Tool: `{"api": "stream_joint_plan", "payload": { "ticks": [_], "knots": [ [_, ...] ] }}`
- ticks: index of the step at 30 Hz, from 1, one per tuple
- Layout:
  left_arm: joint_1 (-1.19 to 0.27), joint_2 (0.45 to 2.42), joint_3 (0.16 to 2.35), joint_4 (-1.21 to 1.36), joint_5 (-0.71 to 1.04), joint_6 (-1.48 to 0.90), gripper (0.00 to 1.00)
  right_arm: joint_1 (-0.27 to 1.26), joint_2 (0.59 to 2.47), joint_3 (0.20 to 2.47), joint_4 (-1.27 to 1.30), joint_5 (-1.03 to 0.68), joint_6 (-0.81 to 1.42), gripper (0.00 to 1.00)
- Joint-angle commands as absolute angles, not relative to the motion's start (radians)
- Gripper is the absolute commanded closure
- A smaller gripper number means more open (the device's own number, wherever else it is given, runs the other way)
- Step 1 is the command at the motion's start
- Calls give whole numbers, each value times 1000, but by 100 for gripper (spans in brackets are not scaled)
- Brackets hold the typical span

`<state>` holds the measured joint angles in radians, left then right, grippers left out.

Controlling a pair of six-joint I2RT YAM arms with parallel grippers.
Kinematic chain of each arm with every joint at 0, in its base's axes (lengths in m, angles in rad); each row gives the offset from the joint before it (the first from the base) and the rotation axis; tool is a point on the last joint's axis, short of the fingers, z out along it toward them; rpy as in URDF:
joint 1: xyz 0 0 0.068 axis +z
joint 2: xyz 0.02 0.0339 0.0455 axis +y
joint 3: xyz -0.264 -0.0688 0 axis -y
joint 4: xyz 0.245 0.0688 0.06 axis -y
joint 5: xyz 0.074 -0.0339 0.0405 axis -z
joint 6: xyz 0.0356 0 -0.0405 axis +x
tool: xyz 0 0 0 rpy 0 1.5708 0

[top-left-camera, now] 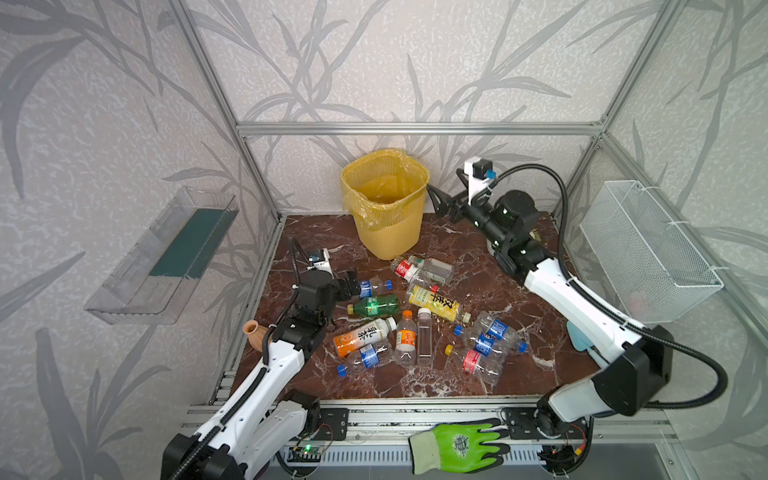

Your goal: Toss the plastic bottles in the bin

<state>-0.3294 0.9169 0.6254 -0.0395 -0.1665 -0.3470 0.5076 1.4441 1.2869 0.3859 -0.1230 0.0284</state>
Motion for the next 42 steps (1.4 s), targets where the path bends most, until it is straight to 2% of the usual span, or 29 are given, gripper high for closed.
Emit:
{"api": "stream_joint_plan", "payload": {
  "ticks": [1, 7, 11, 12, 13, 18, 23, 27, 33, 42],
  "knots": [
    [-378, 912, 617, -77, -196, -297, 1, 473, 1361, 1080, 399, -78, 24, 5],
    [-507, 977, 641, -68, -184, -203, 1, 408, 1169, 728, 347, 21, 48, 5],
    [-587, 1080, 713, -89, -183, -142, 1, 314, 1048, 537, 356, -17, 98, 5],
    [-604, 1107, 730, -90, -184, -130, 1, 242, 1028, 513, 349, -32, 228, 5],
    [-617, 1129, 744, -92, -188, -125, 1, 219, 1010, 492, 336, -42, 235, 5],
    [-673, 1221, 805, -112, -169, -166, 1, 202, 967, 462, 223, -17, 191, 5],
    [-788, 1301, 904, -255, -143, -278, 3, 167, 947, 433, 207, 33, 216, 5],
    [-889, 1374, 1013, -455, -166, -372, 12, 152, 937, 424, 206, 38, 216, 5],
    [-1016, 1465, 1096, -608, -182, -527, 17, 149, 946, 423, 204, 57, 216, 5],
    [-1085, 1594, 1171, -689, -198, -665, 34, 147, 955, 413, 224, 57, 264, 5]
  ]
}}
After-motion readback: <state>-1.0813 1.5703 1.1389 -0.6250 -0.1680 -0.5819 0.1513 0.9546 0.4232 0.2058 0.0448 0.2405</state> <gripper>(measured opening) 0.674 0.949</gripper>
